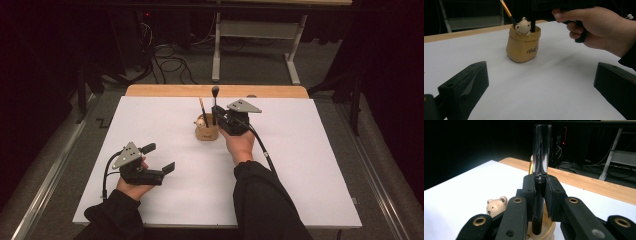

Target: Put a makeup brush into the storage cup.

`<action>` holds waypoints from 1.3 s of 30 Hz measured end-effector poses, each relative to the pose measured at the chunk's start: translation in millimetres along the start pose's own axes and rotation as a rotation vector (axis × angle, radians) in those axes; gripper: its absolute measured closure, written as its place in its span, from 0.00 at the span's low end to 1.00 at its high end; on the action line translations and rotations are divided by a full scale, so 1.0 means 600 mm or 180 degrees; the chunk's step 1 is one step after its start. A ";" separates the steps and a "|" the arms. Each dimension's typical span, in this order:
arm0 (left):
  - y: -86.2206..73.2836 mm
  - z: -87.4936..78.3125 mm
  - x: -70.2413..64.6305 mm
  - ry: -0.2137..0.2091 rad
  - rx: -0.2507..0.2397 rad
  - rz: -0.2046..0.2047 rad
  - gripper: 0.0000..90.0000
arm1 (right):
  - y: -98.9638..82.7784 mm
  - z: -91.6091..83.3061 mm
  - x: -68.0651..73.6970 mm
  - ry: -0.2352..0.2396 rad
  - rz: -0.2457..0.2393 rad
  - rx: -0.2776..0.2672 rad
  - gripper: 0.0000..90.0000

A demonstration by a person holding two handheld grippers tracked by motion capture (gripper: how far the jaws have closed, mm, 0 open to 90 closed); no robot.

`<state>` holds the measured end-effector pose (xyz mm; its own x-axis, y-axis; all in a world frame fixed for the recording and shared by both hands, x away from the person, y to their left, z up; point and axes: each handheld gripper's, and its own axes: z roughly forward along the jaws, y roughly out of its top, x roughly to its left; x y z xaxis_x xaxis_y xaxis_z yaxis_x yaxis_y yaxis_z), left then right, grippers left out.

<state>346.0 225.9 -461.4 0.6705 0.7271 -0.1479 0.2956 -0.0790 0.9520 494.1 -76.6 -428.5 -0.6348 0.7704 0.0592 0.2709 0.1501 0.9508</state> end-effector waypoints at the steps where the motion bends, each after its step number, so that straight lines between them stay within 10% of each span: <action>1: 0.000 0.000 0.000 0.0000 -0.0001 -0.0001 0.00 | -0.001 0.001 0.001 -0.0001 0.0008 0.0014 0.90; 23: 0.000 0.000 0.001 -0.0017 0.0009 -0.0013 0.01 | -0.020 0.021 -0.003 0.0002 0.0033 0.0180 0.88; 28: 0.000 0.000 0.001 -0.0016 0.0011 -0.0011 0.01 | -0.016 0.016 -0.008 -0.0007 0.0164 0.0147 0.64; 39: 0.000 0.000 0.000 -0.0009 0.0011 0.0000 0.01 | -0.010 0.002 0.000 0.0015 0.0057 0.0200 0.59</action>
<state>346.1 225.9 -461.1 0.6724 0.7251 -0.1488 0.2980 -0.0812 0.9511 493.4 -76.5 -434.7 -0.6328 0.7704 0.0776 0.3271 0.1750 0.9287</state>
